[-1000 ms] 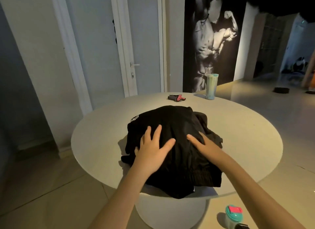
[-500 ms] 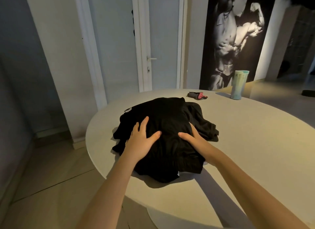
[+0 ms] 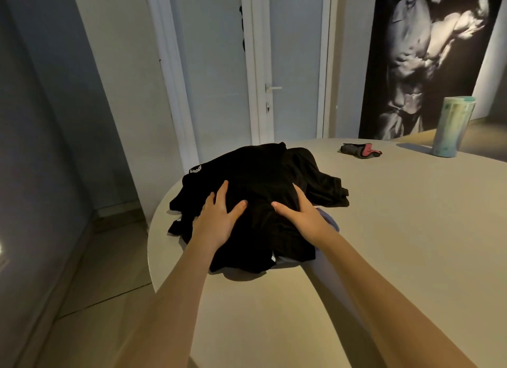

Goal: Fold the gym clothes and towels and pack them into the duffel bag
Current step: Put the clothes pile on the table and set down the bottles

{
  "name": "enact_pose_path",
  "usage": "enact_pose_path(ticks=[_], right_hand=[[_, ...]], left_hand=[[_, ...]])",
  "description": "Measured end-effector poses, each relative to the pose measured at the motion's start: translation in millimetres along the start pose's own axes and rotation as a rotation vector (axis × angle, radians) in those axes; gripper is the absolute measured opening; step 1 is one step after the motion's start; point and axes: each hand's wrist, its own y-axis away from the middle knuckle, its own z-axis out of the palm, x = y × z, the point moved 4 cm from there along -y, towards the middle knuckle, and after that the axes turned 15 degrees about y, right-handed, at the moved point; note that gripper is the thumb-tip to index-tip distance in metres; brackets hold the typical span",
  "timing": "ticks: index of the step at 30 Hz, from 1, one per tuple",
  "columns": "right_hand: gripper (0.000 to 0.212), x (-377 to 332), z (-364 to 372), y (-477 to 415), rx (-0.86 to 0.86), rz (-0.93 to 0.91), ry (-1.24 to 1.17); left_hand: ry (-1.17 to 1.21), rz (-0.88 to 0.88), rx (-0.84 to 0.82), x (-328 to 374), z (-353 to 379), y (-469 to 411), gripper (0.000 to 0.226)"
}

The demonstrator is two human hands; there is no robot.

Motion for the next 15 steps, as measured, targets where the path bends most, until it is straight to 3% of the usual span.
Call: enact_pose_path(ticks=[11,15], right_hand=[[0.097,2,-7,21,-0.034,0.089,0.072],[0.071,-5,-21,50,-0.011,0.154,0.122]], left_hand=[[-0.264,-0.064,0.024,24,-4,18,0.063],[-0.231,-0.06,0.047,44,-7,41,0.057]])
